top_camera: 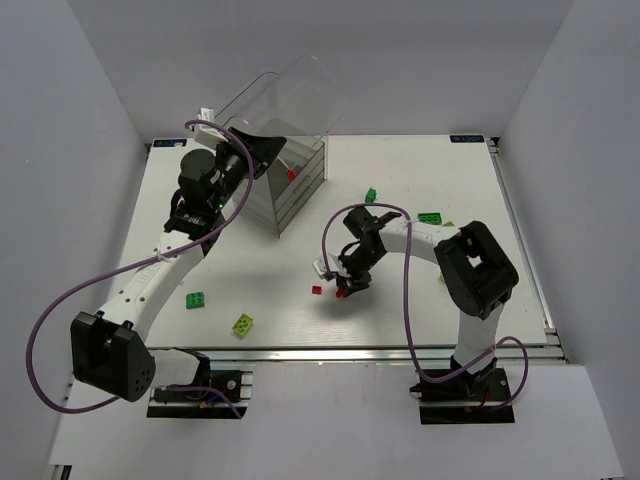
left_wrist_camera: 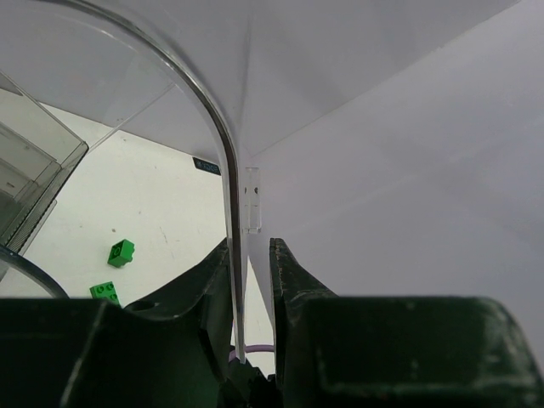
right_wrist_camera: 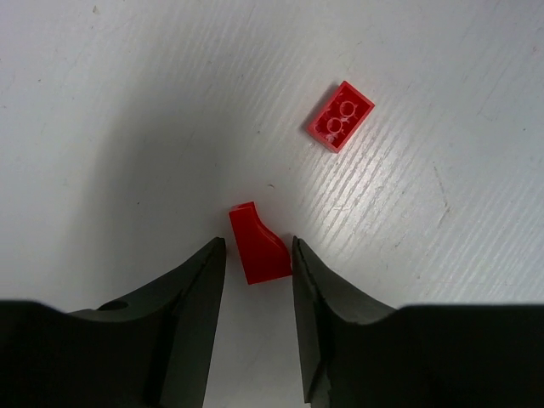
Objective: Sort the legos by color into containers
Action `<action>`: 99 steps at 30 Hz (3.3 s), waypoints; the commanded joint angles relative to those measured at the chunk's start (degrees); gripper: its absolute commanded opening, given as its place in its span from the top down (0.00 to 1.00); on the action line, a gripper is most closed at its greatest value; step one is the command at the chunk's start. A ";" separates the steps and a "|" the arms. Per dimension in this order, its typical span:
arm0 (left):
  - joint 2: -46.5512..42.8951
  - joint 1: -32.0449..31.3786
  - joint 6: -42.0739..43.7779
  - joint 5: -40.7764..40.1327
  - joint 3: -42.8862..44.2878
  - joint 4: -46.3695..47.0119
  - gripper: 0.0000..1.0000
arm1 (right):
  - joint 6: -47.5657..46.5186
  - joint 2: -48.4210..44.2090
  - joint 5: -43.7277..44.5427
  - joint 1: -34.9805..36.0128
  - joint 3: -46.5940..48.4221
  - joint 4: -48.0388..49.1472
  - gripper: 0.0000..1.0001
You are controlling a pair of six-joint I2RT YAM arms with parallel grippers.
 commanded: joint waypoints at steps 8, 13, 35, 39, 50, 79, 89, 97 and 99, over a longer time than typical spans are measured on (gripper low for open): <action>-3.75 -0.18 -0.02 0.39 1.12 2.39 0.68 | 0.73 -2.10 1.31 0.00 0.01 0.37 0.90; -3.84 -0.18 0.25 0.21 1.47 2.13 0.68 | 11.95 -1.92 1.74 -1.32 8.79 5.34 1.00; -3.22 -0.18 0.34 -0.14 3.75 2.13 0.68 | 61.19 0.98 16.25 -2.47 10.84 71.36 1.00; -3.05 -0.18 0.16 -0.31 3.93 3.01 0.68 | 62.51 2.38 17.92 -1.59 9.34 80.06 1.00; -1.12 -0.18 0.51 -0.58 8.23 2.39 0.68 | 71.03 8.53 24.77 -0.62 14.60 82.28 1.00; -3.13 -0.18 -0.28 -1.98 5.16 2.92 0.67 | 80.20 2.22 -13.38 -7.29 11.03 78.50 1.00; -3.40 -0.18 -0.81 -1.37 3.32 4.33 0.67 | 12.97 -0.70 -28.94 -6.08 13.02 8.68 0.43; -3.49 -0.18 -1.42 -1.28 2.08 4.94 0.67 | 4.24 -0.17 -17.08 -0.28 10.04 -2.89 0.26; -3.31 -0.18 -1.42 -1.28 2.08 4.86 0.67 | 4.51 -0.08 -15.22 0.78 9.42 -2.54 0.26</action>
